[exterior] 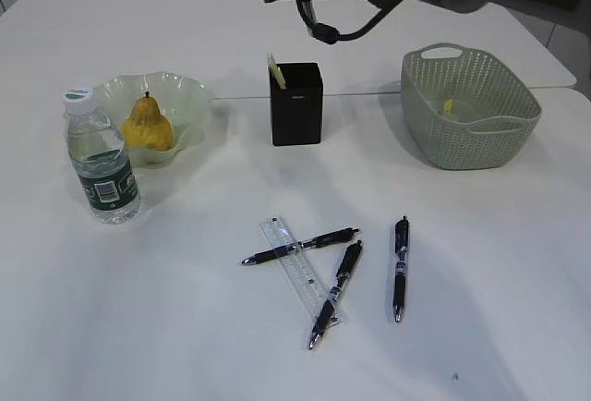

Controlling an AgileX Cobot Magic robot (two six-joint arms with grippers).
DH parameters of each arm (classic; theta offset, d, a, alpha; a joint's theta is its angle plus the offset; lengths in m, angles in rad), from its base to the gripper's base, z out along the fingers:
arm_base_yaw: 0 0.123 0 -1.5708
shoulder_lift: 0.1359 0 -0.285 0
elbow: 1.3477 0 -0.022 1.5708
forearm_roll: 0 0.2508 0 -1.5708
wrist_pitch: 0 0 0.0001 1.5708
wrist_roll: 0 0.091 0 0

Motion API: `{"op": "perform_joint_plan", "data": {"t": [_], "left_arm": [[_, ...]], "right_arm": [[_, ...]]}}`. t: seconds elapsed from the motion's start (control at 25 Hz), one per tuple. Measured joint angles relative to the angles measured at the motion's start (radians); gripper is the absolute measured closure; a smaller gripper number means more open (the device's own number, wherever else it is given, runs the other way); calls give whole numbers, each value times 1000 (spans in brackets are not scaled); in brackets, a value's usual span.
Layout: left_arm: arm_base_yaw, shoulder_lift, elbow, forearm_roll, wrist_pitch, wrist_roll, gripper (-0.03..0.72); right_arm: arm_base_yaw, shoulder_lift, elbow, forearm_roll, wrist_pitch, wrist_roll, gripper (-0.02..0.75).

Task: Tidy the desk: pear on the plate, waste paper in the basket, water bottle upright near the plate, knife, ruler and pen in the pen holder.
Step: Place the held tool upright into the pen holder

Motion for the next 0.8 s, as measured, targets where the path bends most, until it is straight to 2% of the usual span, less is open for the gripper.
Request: {"op": "perform_joint_plan", "data": {"t": [0.2,0.8], "left_arm": [[0,0,0,0,0,0,160],[0,4,0,0,0,0,161]], "right_arm": [[-33,0,66,-11,-111,8,598],[-49,0,244,-27,-486,18,598]]}}
